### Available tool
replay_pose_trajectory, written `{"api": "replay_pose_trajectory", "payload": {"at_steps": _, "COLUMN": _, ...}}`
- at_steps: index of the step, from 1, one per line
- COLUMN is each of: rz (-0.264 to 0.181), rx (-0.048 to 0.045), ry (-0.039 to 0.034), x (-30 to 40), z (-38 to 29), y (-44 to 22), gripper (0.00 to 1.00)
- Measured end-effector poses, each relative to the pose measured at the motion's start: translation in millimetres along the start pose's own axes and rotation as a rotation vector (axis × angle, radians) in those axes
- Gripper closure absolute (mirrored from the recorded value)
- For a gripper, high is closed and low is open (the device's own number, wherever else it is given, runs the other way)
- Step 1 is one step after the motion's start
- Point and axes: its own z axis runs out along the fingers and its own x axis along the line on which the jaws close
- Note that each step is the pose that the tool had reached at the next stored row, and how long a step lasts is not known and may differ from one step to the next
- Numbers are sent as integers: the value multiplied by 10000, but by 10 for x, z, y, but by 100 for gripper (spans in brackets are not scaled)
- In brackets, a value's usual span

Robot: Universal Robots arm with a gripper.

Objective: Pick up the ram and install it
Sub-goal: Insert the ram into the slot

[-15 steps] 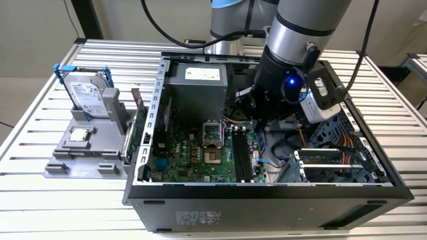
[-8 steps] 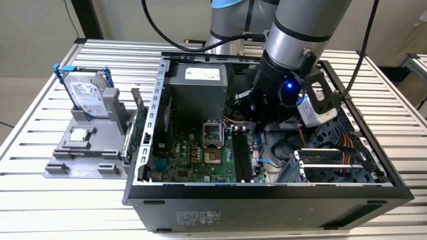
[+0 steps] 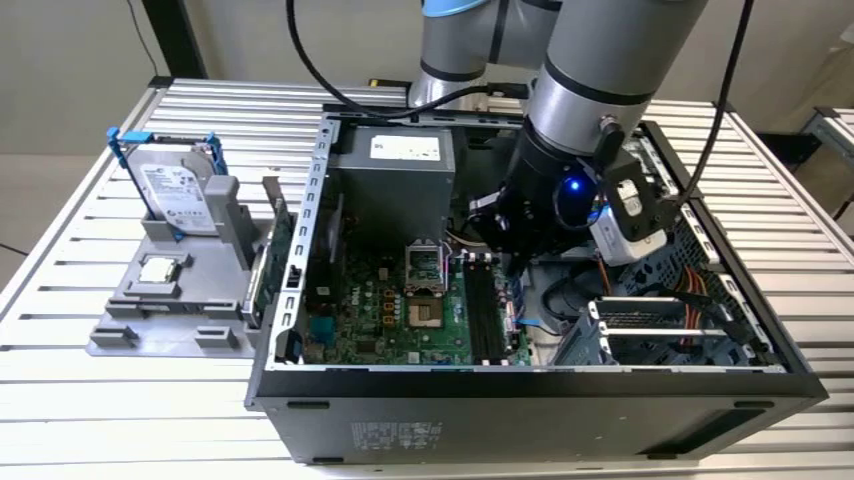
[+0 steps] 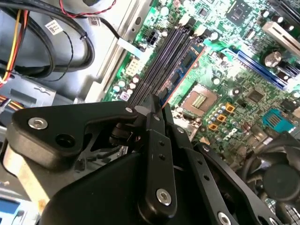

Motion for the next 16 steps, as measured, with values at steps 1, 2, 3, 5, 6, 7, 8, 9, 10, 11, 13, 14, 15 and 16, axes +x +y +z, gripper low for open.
{"api": "replay_pose_trajectory", "payload": {"at_steps": 1, "rz": 1, "rx": -1, "ry": 0, "x": -2, "z": 19, "y": 0, "gripper": 100}}
{"api": "replay_pose_trajectory", "payload": {"at_steps": 2, "rz": 2, "rx": -1, "ry": 0, "x": -3, "z": 37, "y": 0, "gripper": 100}}
{"api": "replay_pose_trajectory", "payload": {"at_steps": 3, "rz": 1, "rx": -1, "ry": 0, "x": -6, "z": 55, "y": 0, "gripper": 100}}
{"api": "replay_pose_trajectory", "payload": {"at_steps": 5, "rz": 0, "rx": -1, "ry": 0, "x": -10, "z": 90, "y": -1, "gripper": 100}}
{"api": "replay_pose_trajectory", "payload": {"at_steps": 6, "rz": 1, "rx": 0, "ry": 0, "x": -12, "z": 109, "y": -1, "gripper": 100}}
{"api": "replay_pose_trajectory", "payload": {"at_steps": 7, "rz": 0, "rx": 0, "ry": 0, "x": -15, "z": 128, "y": -2, "gripper": 100}}
{"api": "replay_pose_trajectory", "payload": {"at_steps": 8, "rz": 0, "rx": -1, "ry": 0, "x": -17, "z": 145, "y": -2, "gripper": 100}}
{"api": "replay_pose_trajectory", "payload": {"at_steps": 9, "rz": 1, "rx": 0, "ry": 0, "x": -18, "z": 164, "y": -2, "gripper": 100}}
{"api": "replay_pose_trajectory", "payload": {"at_steps": 10, "rz": 1, "rx": 0, "ry": 0, "x": -20, "z": 181, "y": -2, "gripper": 100}}
{"api": "replay_pose_trajectory", "payload": {"at_steps": 11, "rz": 1, "rx": 0, "ry": 0, "x": -21, "z": 199, "y": -2, "gripper": 100}}
{"api": "replay_pose_trajectory", "payload": {"at_steps": 13, "rz": 0, "rx": 0, "ry": 0, "x": -23, "z": 234, "y": -3, "gripper": 100}}
{"api": "replay_pose_trajectory", "payload": {"at_steps": 14, "rz": 0, "rx": -1, "ry": 0, "x": -24, "z": 249, "y": -3, "gripper": 100}}
{"api": "replay_pose_trajectory", "payload": {"at_steps": 15, "rz": 0, "rx": 0, "ry": 0, "x": -24, "z": 260, "y": -3, "gripper": 100}}
{"api": "replay_pose_trajectory", "payload": {"at_steps": 16, "rz": -2, "rx": 0, "ry": 0, "x": -25, "z": 270, "y": -3, "gripper": 100}}
